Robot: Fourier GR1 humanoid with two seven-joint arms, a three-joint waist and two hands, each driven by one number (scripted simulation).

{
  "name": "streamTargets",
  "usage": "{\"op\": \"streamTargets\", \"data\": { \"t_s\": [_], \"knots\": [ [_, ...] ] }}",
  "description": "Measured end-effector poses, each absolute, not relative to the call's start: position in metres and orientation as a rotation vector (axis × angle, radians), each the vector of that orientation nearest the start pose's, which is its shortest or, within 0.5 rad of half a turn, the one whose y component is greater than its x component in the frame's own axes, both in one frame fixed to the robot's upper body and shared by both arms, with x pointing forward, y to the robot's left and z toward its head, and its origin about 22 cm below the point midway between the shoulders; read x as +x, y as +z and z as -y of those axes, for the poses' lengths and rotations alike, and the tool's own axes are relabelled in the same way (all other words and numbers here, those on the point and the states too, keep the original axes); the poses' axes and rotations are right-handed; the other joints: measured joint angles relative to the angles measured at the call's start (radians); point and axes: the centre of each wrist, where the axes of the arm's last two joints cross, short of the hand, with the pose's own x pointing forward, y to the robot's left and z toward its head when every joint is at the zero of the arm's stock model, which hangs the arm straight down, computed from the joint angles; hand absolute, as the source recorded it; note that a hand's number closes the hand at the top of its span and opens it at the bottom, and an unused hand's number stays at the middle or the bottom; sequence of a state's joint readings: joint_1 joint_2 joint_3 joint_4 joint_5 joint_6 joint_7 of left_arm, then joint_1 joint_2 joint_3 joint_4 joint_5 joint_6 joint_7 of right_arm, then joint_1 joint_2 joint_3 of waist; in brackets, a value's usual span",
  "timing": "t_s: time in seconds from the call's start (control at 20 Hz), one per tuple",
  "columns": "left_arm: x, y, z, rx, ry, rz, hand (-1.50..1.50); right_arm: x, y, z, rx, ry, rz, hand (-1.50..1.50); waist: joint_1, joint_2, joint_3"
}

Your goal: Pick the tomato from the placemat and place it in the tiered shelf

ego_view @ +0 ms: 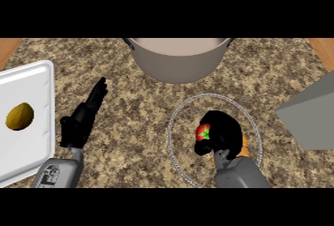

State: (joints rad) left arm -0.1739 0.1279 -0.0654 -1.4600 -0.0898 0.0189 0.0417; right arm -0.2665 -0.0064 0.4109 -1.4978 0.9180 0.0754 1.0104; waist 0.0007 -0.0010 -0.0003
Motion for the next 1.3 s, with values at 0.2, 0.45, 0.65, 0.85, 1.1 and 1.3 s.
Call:
{"op": "streamTargets", "data": {
  "t_s": [0.2, 0.45, 0.65, 0.85, 1.1, 1.3],
  "knots": [
    [0.283, 0.016, -0.227, 0.113, -0.259, 1.574, 0.00, 0.274, 0.039, 0.102, -0.864, 0.761, 0.884, 1.50, 0.000, 0.000, 0.000],
    [0.280, 0.012, -0.233, 0.129, -0.234, 1.558, 0.00, 0.232, 0.041, 0.133, -0.745, 0.983, 1.090, 1.50, -0.033, -0.013, 0.002],
    [0.278, 0.008, -0.239, 0.151, -0.210, 1.544, 0.00, 0.196, 0.044, 0.154, -0.595, 1.176, 1.268, 1.50, -0.068, -0.023, 0.005],
    [0.272, 0.004, -0.245, 0.168, -0.184, 1.537, 0.00, 0.166, 0.060, 0.183, -0.438, 1.179, 1.448, 1.50, -0.094, -0.027, 0.007],
    [0.269, 0.005, -0.248, 0.181, -0.165, 1.537, 0.00, 0.140, 0.090, 0.215, -0.276, 1.044, 1.660, 1.50, -0.117, -0.025, 0.009],
    [0.267, 0.003, -0.253, 0.196, -0.156, 1.536, 0.00, 0.124, 0.115, 0.242, -0.234, 0.941, 1.782, 1.50, -0.126, -0.023, 0.008]
  ]
}}
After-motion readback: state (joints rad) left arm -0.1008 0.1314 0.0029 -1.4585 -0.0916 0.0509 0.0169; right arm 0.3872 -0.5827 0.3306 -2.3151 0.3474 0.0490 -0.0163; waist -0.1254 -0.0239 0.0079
